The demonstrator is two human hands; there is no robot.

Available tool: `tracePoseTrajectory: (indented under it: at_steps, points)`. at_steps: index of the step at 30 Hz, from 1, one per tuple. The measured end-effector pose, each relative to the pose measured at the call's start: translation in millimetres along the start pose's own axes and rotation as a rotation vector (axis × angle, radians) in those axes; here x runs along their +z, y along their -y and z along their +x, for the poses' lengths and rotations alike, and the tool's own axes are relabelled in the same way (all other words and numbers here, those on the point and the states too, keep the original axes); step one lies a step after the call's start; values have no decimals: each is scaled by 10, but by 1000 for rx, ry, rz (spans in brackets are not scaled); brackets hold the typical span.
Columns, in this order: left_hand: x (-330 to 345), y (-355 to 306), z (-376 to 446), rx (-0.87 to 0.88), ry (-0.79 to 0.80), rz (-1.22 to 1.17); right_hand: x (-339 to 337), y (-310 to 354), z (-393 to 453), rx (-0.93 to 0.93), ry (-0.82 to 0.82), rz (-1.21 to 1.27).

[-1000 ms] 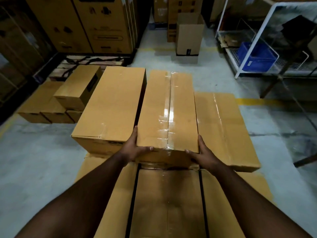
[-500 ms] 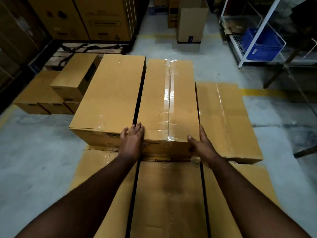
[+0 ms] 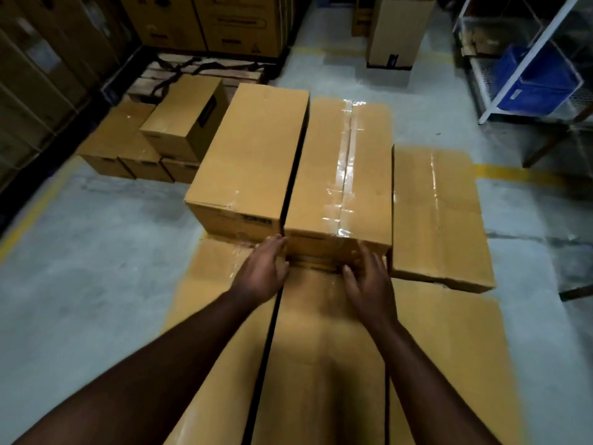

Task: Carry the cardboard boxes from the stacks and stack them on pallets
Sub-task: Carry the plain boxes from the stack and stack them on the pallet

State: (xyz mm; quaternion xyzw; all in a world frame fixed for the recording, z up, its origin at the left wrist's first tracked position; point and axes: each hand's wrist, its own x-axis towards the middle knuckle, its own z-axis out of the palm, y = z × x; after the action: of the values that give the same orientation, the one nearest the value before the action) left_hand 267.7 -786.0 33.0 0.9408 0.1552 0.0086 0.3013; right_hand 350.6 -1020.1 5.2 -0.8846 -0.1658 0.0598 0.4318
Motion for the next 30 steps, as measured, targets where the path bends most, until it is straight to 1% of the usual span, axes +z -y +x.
tracePoseTrajectory:
  at_steps: [2, 4, 6, 8, 11, 12, 16, 19, 21, 23, 26, 30]
  points:
    - [-95, 68, -416, -4, 49, -24, 113, 226, -281, -16, 27, 66]
    - [-235, 167, -738, -47, 61, -104, 236, 506, -532, -42, 50, 112]
    - [-594, 518, -1216, -118, 34, -251, 519, 1117, -895, -150, 53, 95]
    - [-586, 661, -1401, -172, 39, -384, 654, 1237, -1004, -180, 62, 110]
    - [-587, 848, -1712, -241, -28, -529, 889, 1298, -1168, -124, 115, 121]
    - [-655, 1028, -1839, -251, -68, -546, 1037, 1403, -1242, -136, 128, 123]
    - [-1366, 2190, -2511, -306, -195, -583, 2054, 2417, -1602, -193, 212, 166]
    - [-2003, 2978, -2946, -336, -256, -607, 2790, 3169, -1882, -143, 247, 207]
    - [-2464, 3479, -3296, -389, -314, -637, 3246, 3711, -2045, -107, 282, 270]
    - [-2867, 3848, -3580, -436, -364, -642, 3588, 4178, -2149, -109, 298, 294]
    - [-3334, 4290, -3821, -478, -413, -723, 4043, 4725, -2228, -85, 332, 363]
    - [-3692, 4682, -3792, -523, -453, -835, 4464, 5010, -2115, -37, 372, 377]
